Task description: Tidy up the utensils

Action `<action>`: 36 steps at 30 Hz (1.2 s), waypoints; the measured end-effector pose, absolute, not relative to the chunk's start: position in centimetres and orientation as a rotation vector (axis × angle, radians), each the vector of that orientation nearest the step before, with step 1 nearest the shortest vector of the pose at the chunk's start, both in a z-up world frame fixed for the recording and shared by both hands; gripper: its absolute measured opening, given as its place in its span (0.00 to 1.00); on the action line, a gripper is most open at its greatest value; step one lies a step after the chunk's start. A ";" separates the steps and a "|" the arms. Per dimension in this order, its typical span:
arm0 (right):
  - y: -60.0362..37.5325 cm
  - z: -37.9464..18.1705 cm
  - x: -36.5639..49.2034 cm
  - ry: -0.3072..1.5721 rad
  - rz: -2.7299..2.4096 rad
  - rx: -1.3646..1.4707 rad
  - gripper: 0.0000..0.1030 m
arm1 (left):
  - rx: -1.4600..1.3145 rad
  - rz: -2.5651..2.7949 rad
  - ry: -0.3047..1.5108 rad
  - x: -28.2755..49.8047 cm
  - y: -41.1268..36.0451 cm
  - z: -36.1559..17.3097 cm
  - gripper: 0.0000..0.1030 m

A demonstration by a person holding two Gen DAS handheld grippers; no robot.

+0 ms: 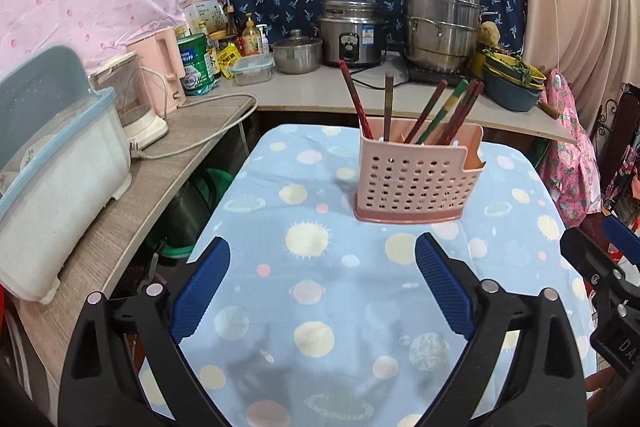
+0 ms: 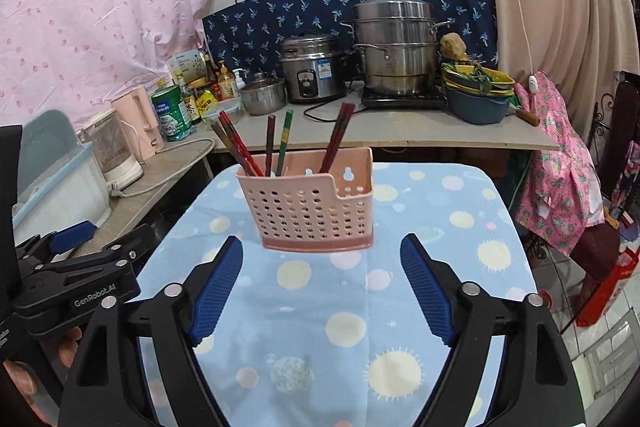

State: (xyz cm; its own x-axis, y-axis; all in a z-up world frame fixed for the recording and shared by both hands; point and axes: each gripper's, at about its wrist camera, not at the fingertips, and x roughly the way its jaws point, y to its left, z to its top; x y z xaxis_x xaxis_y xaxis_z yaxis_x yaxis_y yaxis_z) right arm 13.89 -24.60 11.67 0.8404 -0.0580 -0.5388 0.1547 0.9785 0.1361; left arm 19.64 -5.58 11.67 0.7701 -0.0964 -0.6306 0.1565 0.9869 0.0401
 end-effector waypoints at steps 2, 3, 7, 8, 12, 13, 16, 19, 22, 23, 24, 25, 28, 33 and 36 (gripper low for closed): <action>-24.6 11.1 13.4 0.568 -0.121 0.184 0.81 | 0.090 -0.148 0.686 19.2 -5.6 11.2 0.90; -24.5 10.8 13.1 0.571 -0.130 0.182 0.81 | 0.093 -0.149 0.690 19.0 -5.6 11.0 0.90; -24.1 9.9 12.4 0.575 -0.158 0.147 0.82 | 0.103 -0.149 0.707 18.5 -5.7 10.2 0.92; -24.0 9.6 12.3 0.580 -0.157 0.146 0.82 | 0.100 -0.149 0.710 18.3 -5.7 10.0 0.92; -24.2 9.1 12.1 0.595 -0.161 0.152 0.84 | 0.093 -0.143 0.727 18.2 -5.8 9.6 0.93; -24.3 8.9 12.0 0.597 -0.164 0.154 0.84 | 0.090 -0.143 0.732 18.2 -5.8 9.5 0.93; -24.5 8.5 11.8 0.600 -0.171 0.161 0.85 | 0.082 -0.141 0.745 18.2 -5.8 9.2 0.93; -24.4 8.1 12.0 0.613 -0.174 0.156 0.94 | 0.083 -0.134 0.744 18.3 -6.1 9.2 0.93; -24.5 7.8 12.0 0.617 -0.173 0.154 0.94 | 0.088 -0.131 0.741 18.3 -6.3 9.1 0.93; -24.5 7.8 12.0 0.618 -0.174 0.153 0.94 | 0.090 -0.132 0.741 18.3 -6.4 9.0 0.93; -24.5 7.7 12.0 0.619 -0.174 0.152 0.94 | 0.091 -0.131 0.740 18.2 -6.5 9.0 0.93; -24.6 7.6 12.0 0.619 -0.175 0.153 0.94 | 0.091 -0.131 0.740 18.2 -6.5 8.9 0.93; -24.7 7.4 12.1 0.623 -0.173 0.152 0.94 | 0.090 -0.128 0.743 18.3 -6.6 8.9 0.93; -24.6 7.2 12.3 0.630 -0.172 0.151 0.94 | 0.097 -0.126 0.748 18.5 -6.9 8.7 0.93; -24.5 7.0 12.4 0.634 -0.172 0.151 0.94 | 0.098 -0.124 0.750 18.6 -7.0 8.6 0.93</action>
